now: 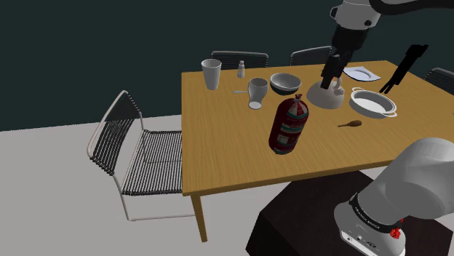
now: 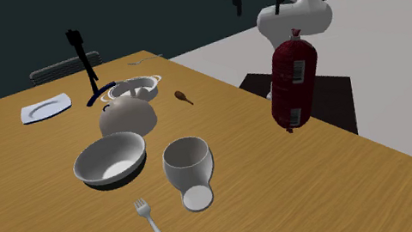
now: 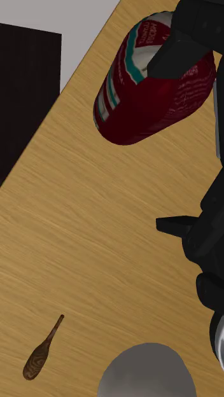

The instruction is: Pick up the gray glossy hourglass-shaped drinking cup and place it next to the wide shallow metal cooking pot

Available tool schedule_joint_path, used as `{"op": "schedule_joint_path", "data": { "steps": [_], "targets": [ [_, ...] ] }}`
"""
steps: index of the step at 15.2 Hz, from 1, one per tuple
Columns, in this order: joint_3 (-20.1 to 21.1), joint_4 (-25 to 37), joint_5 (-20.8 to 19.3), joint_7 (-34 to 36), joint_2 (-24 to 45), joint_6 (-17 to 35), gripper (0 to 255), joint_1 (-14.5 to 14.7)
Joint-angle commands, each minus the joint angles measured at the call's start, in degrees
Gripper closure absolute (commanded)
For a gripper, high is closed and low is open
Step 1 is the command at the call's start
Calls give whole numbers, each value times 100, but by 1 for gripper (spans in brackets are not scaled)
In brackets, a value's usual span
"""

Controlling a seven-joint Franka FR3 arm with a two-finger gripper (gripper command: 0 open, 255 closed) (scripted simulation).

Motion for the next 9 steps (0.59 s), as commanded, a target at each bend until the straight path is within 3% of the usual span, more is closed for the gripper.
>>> {"op": "schedule_joint_path", "data": {
  "steps": [1, 9],
  "targets": [
    [0, 0, 0, 0, 0, 0, 0, 0],
    [-219, 609, -63, -30, 1708, 1046, 0, -41]
  ]
}}
